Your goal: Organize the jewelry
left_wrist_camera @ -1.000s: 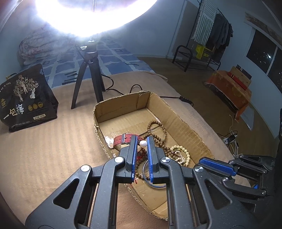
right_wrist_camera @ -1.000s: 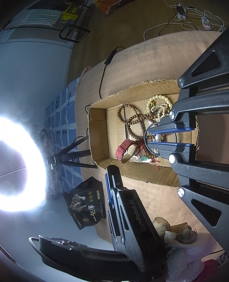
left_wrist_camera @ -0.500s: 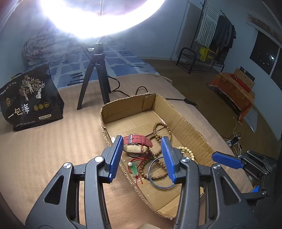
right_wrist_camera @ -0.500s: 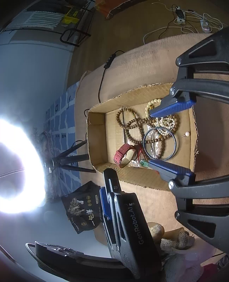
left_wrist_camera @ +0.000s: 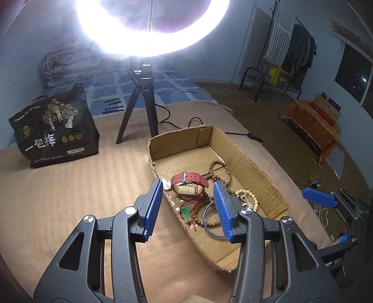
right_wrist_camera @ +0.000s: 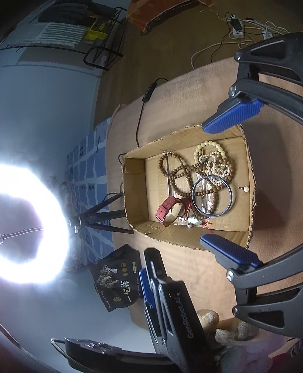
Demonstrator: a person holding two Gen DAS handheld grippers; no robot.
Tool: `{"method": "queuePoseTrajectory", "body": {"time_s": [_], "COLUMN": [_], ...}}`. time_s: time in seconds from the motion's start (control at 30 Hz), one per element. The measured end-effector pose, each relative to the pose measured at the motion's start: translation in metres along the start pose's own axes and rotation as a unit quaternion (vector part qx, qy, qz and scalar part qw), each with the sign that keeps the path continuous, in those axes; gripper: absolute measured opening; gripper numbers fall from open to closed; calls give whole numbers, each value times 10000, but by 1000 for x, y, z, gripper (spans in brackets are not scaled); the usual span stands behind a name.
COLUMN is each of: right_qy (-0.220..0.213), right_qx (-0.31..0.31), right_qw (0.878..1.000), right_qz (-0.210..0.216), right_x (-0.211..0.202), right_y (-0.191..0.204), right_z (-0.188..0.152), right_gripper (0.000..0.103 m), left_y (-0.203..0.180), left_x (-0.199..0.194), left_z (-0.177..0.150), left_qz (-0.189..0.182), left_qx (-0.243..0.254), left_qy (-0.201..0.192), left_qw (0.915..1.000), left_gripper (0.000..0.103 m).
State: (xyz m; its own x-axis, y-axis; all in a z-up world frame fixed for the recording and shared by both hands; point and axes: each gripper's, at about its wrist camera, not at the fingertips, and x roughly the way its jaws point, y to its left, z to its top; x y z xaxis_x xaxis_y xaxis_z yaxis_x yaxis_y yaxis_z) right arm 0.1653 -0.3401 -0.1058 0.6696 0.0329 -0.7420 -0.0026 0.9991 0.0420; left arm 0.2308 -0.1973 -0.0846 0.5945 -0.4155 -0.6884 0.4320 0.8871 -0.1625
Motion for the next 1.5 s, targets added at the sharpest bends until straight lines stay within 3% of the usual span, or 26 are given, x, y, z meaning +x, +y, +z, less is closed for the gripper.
{"method": "queuePoseTrajectory", "body": {"time_s": [0.07, 0.3, 0.43, 0.6, 0.73, 1.0, 1.27, 1.5], "right_qy": [-30, -193, -340, -541, -634, -796, -978, -1003], "right_qx": [-19, -81, -49, -89, 16, 118, -160, -239], "right_qw": [10000, 9997, 9993, 9979, 9972, 9961, 9942, 9936], "right_qz": [-14, -116, -158, -335, -398, -372, -418, -456], "right_x": [-4, -29, -47, -65, -80, -102, -113, -113], "right_y": [1, 7, 8, 9, 6, 9, 27, 33], "right_z": [0, -4, -6, -9, -12, -17, -24, -30], "right_gripper": [93, 96, 99, 102, 103, 103, 103, 103], "left_y": [0, 1, 2, 1, -1, -5, -4, 0], "left_x": [-11, -46, -70, -100, -120, -151, -171, -189], "left_z": [-3, -14, -22, -32, -43, -62, -71, -72], "left_qz": [38, 115, 143, 196, 276, 372, 590, 640], "left_qx": [12, 45, -11, 33, 129, 213, 99, -16], "left_qy": [-84, -207, -290, -391, -509, -689, -702, -936], "left_qw": [10000, 9997, 9995, 9990, 9982, 9967, 9957, 9935], "left_gripper": [58, 59, 72, 73, 80, 81, 98, 100]}}
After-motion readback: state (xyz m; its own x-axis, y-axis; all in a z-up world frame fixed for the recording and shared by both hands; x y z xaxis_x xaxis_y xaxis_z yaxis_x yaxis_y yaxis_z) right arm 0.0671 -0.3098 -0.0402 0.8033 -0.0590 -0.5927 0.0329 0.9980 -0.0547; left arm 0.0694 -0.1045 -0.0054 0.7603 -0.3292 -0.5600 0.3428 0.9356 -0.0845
